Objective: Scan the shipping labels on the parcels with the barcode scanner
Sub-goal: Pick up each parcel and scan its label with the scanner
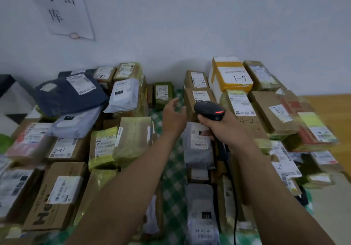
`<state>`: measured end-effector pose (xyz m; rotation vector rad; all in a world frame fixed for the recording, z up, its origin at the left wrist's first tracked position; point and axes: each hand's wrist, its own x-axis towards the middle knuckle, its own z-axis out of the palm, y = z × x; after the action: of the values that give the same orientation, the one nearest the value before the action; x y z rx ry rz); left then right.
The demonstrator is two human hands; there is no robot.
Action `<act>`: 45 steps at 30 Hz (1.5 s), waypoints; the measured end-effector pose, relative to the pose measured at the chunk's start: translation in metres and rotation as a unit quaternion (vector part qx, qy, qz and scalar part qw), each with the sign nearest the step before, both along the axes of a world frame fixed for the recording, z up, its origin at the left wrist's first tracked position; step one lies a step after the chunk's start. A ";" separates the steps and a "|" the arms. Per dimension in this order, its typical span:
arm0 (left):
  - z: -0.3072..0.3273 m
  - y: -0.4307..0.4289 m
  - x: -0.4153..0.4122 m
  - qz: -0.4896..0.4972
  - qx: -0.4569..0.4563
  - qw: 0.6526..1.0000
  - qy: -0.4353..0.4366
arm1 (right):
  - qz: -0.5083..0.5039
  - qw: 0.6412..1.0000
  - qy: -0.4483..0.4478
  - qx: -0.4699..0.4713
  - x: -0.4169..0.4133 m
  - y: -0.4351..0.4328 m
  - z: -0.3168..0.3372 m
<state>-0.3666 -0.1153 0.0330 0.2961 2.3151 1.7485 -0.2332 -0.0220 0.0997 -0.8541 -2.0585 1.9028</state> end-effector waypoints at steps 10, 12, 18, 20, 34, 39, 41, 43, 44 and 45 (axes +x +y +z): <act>-0.036 0.069 -0.151 -0.042 -0.191 0.979 0.058 | 0.001 0.997 -0.081 0.013 -0.126 0.075 -0.025; -0.059 0.075 -0.171 -0.041 -0.223 0.973 0.049 | 0.002 0.995 -0.101 0.008 -0.142 0.086 -0.044; -0.136 0.088 -0.221 -0.024 -0.261 0.964 -0.036 | -0.020 0.990 -0.141 0.011 -0.173 0.113 -0.106; -0.152 0.094 -0.230 -0.014 -0.276 0.960 -0.042 | -0.028 0.990 -0.138 0.021 -0.179 0.120 -0.116; -0.183 0.103 -0.265 0.061 -0.253 0.950 -0.169 | -0.069 0.982 -0.173 0.011 -0.195 0.132 -0.151; -0.192 0.115 -0.255 0.055 -0.198 0.960 -0.191 | -0.071 0.983 -0.167 0.008 -0.194 0.130 -0.154; -0.194 0.118 -0.251 0.038 -0.157 0.965 -0.205 | -0.071 0.983 -0.166 0.008 -0.193 0.131 -0.153; -0.190 0.118 -0.247 0.016 -0.126 0.964 -0.233 | -0.072 0.983 -0.169 0.012 -0.193 0.132 -0.155; -0.189 0.118 -0.247 0.016 -0.114 0.960 -0.254 | -0.069 0.982 -0.174 0.018 -0.192 0.133 -0.157; -0.188 0.117 -0.247 0.022 -0.111 0.954 -0.278 | -0.067 0.982 -0.176 0.021 -0.192 0.133 -0.158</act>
<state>-0.6137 0.0019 -0.1552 -0.2591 2.0701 1.3418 -0.4253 0.1109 -0.0584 -1.3640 -2.1539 1.7304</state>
